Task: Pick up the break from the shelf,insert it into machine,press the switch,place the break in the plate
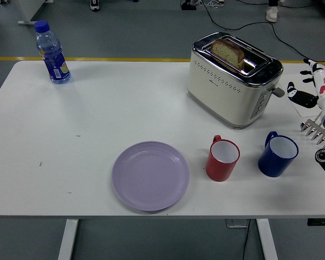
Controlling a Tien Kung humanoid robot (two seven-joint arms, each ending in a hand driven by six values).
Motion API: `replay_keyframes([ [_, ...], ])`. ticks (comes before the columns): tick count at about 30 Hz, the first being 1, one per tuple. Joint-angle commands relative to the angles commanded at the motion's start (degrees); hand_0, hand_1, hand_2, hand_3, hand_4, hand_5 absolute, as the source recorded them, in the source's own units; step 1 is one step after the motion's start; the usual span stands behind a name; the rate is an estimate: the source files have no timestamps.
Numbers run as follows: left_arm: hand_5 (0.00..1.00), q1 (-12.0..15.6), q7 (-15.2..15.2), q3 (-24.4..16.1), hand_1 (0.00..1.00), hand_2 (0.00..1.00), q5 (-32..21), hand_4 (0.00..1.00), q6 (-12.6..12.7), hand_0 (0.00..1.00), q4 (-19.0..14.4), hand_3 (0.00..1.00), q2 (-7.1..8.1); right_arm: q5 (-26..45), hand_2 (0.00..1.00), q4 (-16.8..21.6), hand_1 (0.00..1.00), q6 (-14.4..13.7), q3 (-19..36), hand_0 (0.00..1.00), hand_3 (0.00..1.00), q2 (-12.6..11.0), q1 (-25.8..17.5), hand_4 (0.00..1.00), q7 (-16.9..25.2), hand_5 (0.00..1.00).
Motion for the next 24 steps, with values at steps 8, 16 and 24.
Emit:
replay_keyframes([
  [8,0.914,-0.17,0.17,0.01,0.714,0.723,0.07,0.313,-0.01,0.687,0.00,0.570,0.06,3.49,0.953,0.70,0.871,1.34,-1.77,0.894,0.979,0.57,4.15,0.706,1.03,0.314],
  [16,0.916,-0.19,0.18,-0.04,0.714,0.722,0.09,0.312,0.00,0.687,0.00,0.570,0.19,5.14,0.959,-1.25,0.911,6.46,-4.74,0.922,0.976,1.76,10.91,0.822,1.60,0.362],
  [24,0.913,-0.11,0.28,-0.16,0.714,0.723,0.43,0.311,-0.06,0.687,0.00,0.570,0.50,6.40,0.968,-5.69,0.928,9.04,-7.27,0.941,0.984,4.49,16.60,0.810,1.30,0.349],
])
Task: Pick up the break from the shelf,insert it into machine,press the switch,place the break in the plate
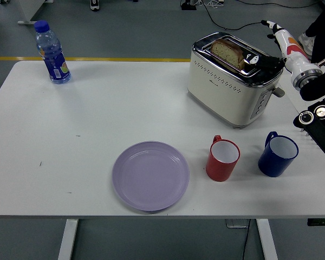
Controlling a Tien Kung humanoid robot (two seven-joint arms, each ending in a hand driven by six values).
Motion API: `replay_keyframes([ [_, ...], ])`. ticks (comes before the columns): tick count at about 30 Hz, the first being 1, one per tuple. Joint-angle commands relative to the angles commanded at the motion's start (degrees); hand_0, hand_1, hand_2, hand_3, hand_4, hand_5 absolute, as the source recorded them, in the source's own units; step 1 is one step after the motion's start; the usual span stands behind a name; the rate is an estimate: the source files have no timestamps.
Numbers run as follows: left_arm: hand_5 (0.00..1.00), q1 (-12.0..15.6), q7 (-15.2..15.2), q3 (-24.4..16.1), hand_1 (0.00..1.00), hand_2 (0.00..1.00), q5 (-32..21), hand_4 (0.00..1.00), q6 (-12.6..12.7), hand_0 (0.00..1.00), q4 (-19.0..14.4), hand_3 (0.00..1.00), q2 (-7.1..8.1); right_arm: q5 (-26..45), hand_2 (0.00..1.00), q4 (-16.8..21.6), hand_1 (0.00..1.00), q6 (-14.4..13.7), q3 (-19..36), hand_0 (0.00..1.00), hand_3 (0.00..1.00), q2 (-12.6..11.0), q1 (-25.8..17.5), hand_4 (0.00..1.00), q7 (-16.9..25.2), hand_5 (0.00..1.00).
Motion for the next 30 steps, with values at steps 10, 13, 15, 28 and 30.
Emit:
replay_keyframes([
  [10,0.910,-0.12,-0.23,-0.03,0.715,0.723,-0.45,0.313,0.34,0.687,0.00,0.569,0.13,0.14,0.970,-4.90,0.920,2.12,-2.18,0.943,0.983,3.33,4.80,0.792,-1.68,0.340],
  [13,0.910,-0.23,-0.26,0.11,0.715,0.723,-0.63,0.313,0.38,0.687,0.00,0.569,0.18,-0.01,0.970,-6.11,0.920,2.56,-2.70,0.943,0.983,3.96,5.72,0.792,-2.11,0.340],
  [15,0.910,-0.35,-0.23,0.08,0.715,0.723,-0.55,0.313,0.38,0.687,0.00,0.569,0.20,-0.20,0.970,-6.98,0.920,3.08,-3.35,0.943,0.983,4.41,6.39,0.792,-2.65,0.340],
  [28,0.909,-0.74,-0.31,0.38,0.716,0.723,-0.89,0.313,0.48,0.687,0.00,0.570,0.28,-3.17,0.928,-12.23,0.887,4.70,-7.05,0.936,0.959,7.87,10.50,0.823,-4.67,0.357],
  [30,0.908,-0.82,-0.31,0.47,0.717,0.723,-0.94,0.313,0.48,0.688,0.00,0.569,0.33,-4.20,0.895,-13.66,0.844,4.72,-7.69,0.915,0.934,8.73,11.84,0.824,-5.23,0.356],
])
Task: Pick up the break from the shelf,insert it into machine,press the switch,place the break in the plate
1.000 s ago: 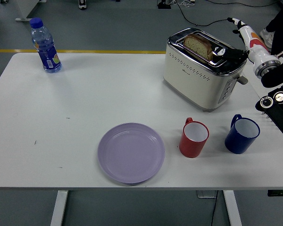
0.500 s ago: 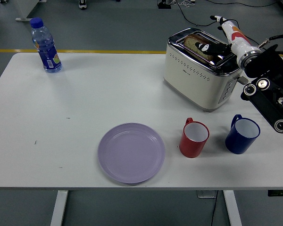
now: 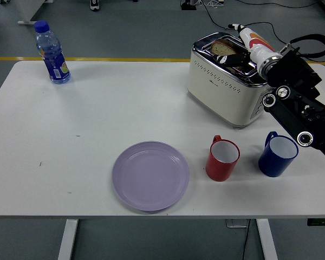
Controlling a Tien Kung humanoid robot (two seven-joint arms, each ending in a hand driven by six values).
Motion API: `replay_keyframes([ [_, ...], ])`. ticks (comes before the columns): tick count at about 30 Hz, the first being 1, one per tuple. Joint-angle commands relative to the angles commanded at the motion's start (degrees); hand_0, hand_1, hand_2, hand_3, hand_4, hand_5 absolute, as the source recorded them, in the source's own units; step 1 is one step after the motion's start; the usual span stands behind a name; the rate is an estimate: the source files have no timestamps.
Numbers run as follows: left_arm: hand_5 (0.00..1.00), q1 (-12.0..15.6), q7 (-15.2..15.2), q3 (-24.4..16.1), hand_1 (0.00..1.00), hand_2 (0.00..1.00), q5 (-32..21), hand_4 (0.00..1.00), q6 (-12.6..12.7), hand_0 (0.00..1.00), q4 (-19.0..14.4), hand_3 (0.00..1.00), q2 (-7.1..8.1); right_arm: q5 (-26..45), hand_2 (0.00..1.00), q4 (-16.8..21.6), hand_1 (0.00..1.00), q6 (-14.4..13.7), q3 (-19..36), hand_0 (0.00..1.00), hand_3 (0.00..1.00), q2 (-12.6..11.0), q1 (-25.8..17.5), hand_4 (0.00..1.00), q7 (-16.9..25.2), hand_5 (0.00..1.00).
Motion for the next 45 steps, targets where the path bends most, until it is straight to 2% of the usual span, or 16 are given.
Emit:
replay_keyframes([
  [4,0.908,-0.12,-0.21,1.60,0.717,0.723,-1.54,0.313,0.09,0.688,0.00,0.569,0.27,-0.55,0.895,-3.08,0.844,0.27,-2.22,0.915,0.934,1.09,2.74,0.824,-1.05,0.356],
  [5,0.908,-0.17,-0.23,2.00,0.718,0.723,-1.85,0.313,0.10,0.688,0.00,0.570,0.35,-0.39,0.807,-4.20,0.784,0.51,-3.03,0.869,0.887,1.49,3.68,0.820,-1.28,0.352],
  [8,0.908,-0.26,-0.28,2.48,0.718,0.723,-2.21,0.313,0.08,0.688,0.00,0.570,0.51,-0.36,0.807,-6.93,0.784,1.05,-4.62,0.869,0.887,2.48,5.67,0.820,-1.68,0.352],
  [10,0.908,-0.38,-0.19,2.07,0.718,0.723,-1.75,0.313,0.03,0.688,0.00,0.570,0.56,-0.05,0.807,-9.09,0.784,1.27,-5.64,0.869,0.887,3.31,6.90,0.820,-1.77,0.352],
  [11,0.905,-0.41,-0.17,1.99,0.719,0.724,-1.66,0.315,0.02,0.688,0.00,0.571,0.57,0.02,0.739,-9.53,0.724,1.29,-5.83,0.833,0.851,3.47,7.11,0.824,-1.79,0.353],
  [16,0.905,-0.64,0.03,1.04,0.719,0.724,-0.60,0.315,-0.08,0.688,0.00,0.571,0.63,0.82,0.739,-13.30,0.724,1.54,-8.11,0.833,0.851,4.93,8.97,0.824,-1.88,0.353],
  [17,0.903,-0.70,0.08,0.83,0.721,0.724,-0.35,0.320,-0.09,0.689,0.00,0.572,0.64,0.84,0.682,-14.59,0.666,1.64,-8.65,0.787,0.823,5.35,9.45,0.821,-1.89,0.349],
  [22,0.903,-0.96,0.22,-0.26,0.721,0.724,0.73,0.320,-0.10,0.689,0.00,0.572,0.61,1.00,0.682,-20.54,0.666,1.58,-9.80,0.787,0.823,7.44,11.18,0.821,-1.91,0.349],
  [23,0.900,-1.02,0.28,-0.57,0.722,0.725,1.09,0.319,-0.11,0.690,0.00,0.570,0.58,1.11,0.616,-21.54,0.599,1.51,-9.84,0.679,0.776,7.80,11.37,0.816,-1.95,0.344],
  [25,0.900,-1.09,0.33,-0.84,0.722,0.725,1.35,0.319,-0.11,0.690,0.00,0.570,0.57,1.18,0.616,-22.77,0.599,1.39,-10.02,0.679,0.776,8.19,11.58,0.816,-1.97,0.344],
  [28,0.900,-1.11,0.34,-1.02,0.722,0.725,1.44,0.319,-0.07,0.690,0.00,0.570,0.57,1.08,0.616,-23.77,0.599,1.09,-10.21,0.679,0.776,8.26,11.64,0.816,-1.93,0.344],
  [29,0.902,-1.10,0.33,-1.01,0.723,0.725,1.41,0.322,-0.08,0.690,0.00,0.571,0.57,1.64,0.547,-24.11,0.523,0.89,-10.44,0.536,0.706,8.26,11.65,0.799,-1.89,0.330],
  [34,0.902,-1.14,0.31,-1.01,0.723,0.725,1.33,0.322,-0.07,0.690,0.00,0.571,0.55,1.48,0.547,-25.00,0.523,-0.06,-10.69,0.536,0.706,8.26,11.64,0.799,-2.02,0.330],
  [35,0.904,-1.14,0.32,-1.15,0.724,0.727,1.42,0.325,-0.06,0.691,0.00,0.569,0.56,1.25,0.483,-25.08,0.448,-0.30,-10.67,0.448,0.633,8.26,11.63,0.780,-2.06,0.325],
  [40,0.904,-1.17,0.43,-1.77,0.724,0.727,1.95,0.325,-0.05,0.691,0.00,0.569,0.59,-0.49,0.483,-25.59,0.448,-0.49,-10.98,0.448,0.633,8.26,11.80,0.780,-2.32,0.325],
  [45,0.904,-1.16,0.50,-2.13,0.726,0.727,2.29,0.327,-0.03,0.693,0.00,0.571,0.55,-2.11,0.444,-26.00,0.399,-0.38,-11.82,0.384,0.592,8.26,12.09,0.717,-2.18,0.258],
])
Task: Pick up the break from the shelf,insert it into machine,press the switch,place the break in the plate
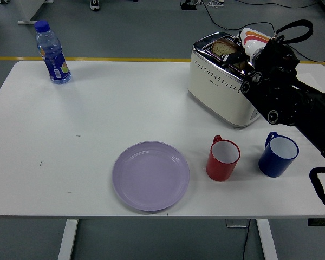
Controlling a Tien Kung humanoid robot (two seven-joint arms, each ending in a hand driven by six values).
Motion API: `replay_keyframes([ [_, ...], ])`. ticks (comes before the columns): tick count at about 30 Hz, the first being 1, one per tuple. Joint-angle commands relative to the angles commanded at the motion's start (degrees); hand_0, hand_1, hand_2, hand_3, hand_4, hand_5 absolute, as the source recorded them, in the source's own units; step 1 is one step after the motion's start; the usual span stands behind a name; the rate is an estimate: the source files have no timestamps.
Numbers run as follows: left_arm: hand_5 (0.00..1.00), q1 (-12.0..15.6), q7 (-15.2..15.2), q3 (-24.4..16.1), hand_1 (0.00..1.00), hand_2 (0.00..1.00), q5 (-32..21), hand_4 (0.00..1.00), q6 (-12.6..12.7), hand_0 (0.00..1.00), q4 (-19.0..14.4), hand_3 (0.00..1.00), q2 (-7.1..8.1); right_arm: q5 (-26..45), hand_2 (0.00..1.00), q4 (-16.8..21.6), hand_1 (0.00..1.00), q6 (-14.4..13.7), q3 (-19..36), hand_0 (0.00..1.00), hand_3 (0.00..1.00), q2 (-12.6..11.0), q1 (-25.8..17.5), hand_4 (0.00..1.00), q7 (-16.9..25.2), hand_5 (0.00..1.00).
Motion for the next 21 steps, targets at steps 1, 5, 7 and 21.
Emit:
replay_keyframes([
  [1,0.904,0.01,0.00,-0.03,0.726,0.727,0.01,0.327,0.00,0.693,0.00,0.571,-0.01,-0.28,0.444,-0.06,0.399,0.02,-0.13,0.384,0.592,0.00,0.04,0.717,0.04,0.258],
  [5,0.903,0.04,0.03,-0.15,0.725,0.726,0.10,0.326,0.02,0.693,0.00,0.571,-0.04,-1.89,0.417,-0.51,0.346,0.55,-1.07,0.302,0.550,0.00,0.26,0.609,0.24,0.125],
  [7,0.903,0.06,0.05,-0.24,0.725,0.726,0.17,0.326,0.02,0.693,0.00,0.571,-0.06,-2.71,0.417,-0.66,0.346,0.81,-1.36,0.302,0.550,0.00,0.30,0.609,0.35,0.125],
  [21,0.888,0.15,0.18,-0.92,0.726,0.728,0.88,0.309,-0.02,0.693,0.00,0.571,-0.01,-7.64,0.371,2.31,0.289,-2.77,-0.06,0.211,0.495,0.00,0.45,0.492,0.55,0.002],
])
